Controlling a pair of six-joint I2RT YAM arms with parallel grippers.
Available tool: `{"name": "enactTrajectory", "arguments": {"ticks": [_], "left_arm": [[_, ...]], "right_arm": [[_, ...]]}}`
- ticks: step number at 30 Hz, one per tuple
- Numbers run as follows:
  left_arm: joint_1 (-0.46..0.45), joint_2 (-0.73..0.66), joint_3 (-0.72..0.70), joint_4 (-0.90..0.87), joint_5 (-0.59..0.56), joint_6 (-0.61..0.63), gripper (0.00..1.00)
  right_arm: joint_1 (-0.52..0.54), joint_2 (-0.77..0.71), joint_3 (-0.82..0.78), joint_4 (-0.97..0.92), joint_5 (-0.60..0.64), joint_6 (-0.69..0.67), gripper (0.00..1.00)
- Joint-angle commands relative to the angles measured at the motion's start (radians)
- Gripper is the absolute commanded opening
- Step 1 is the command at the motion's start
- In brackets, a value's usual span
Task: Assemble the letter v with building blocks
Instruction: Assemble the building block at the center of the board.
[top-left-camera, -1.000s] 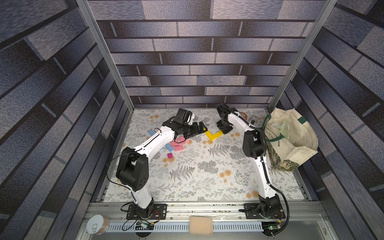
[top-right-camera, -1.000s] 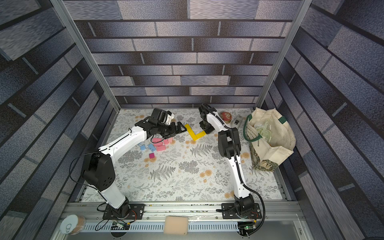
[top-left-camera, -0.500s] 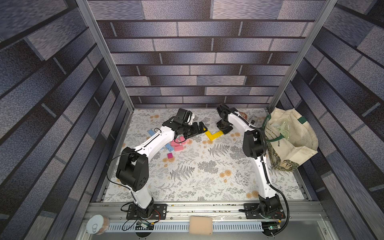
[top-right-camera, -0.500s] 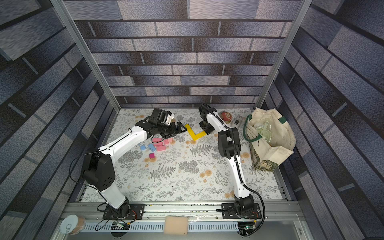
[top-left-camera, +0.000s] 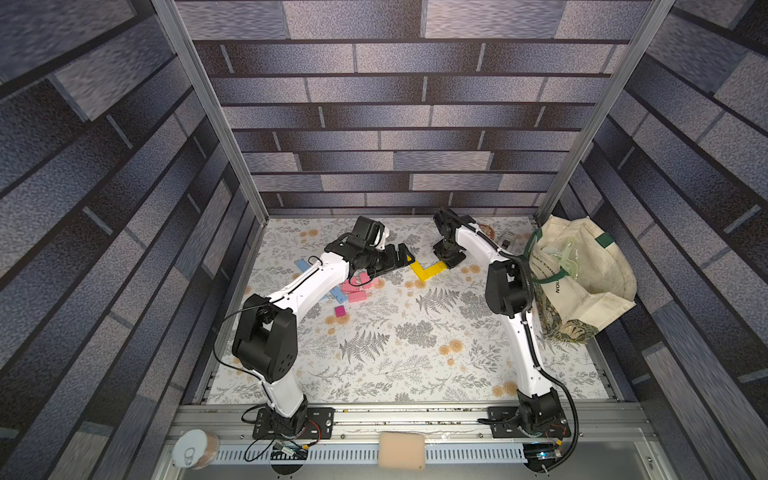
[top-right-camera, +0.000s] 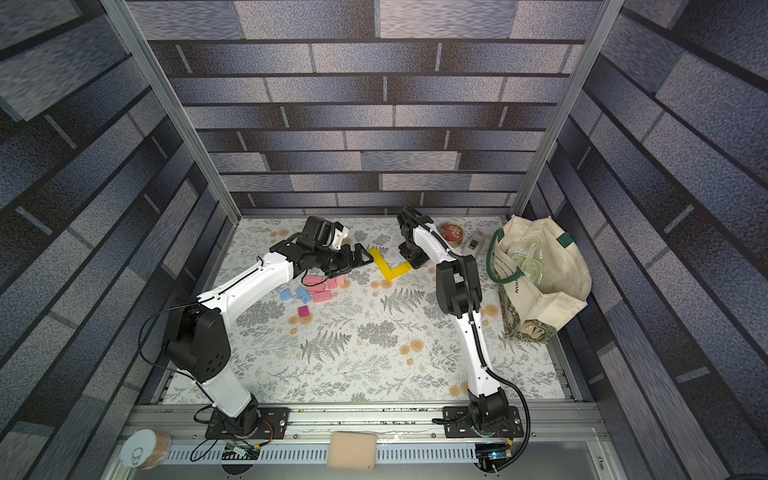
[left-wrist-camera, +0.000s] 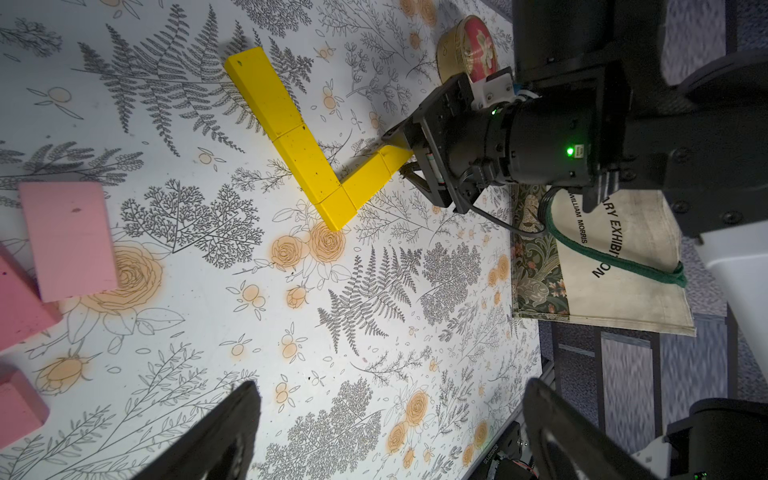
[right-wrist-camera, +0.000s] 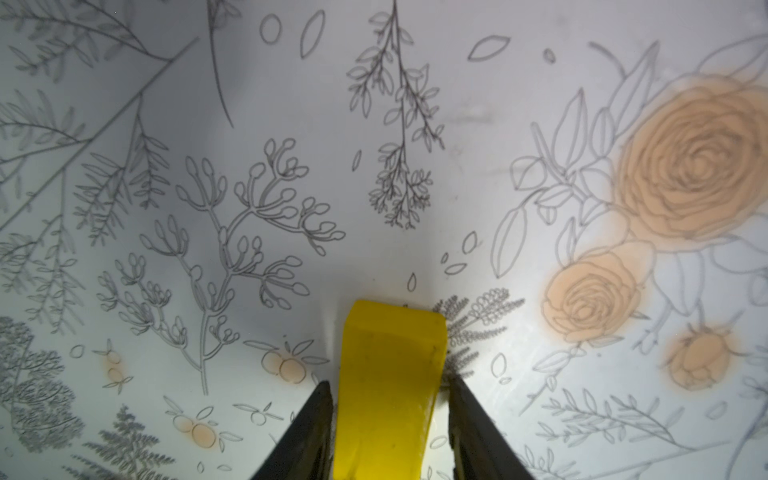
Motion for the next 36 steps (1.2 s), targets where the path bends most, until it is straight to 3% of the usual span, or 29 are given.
{"name": "enactTrajectory", "arguments": {"ticks": [1, 36], "left_arm": [[-0.006, 0.001, 0.021, -0.026, -0.014, 0.025, 1.00], [-0.006, 0.004, 0.024, -0.032, -0.018, 0.026, 1.00]], "right_arm": [[0.006, -0.043, -0.013, -0.037, 0.018, -0.010, 0.47], [0.005, -0.052, -0.026, -0.032, 0.023, -0.033, 0.52]]}}
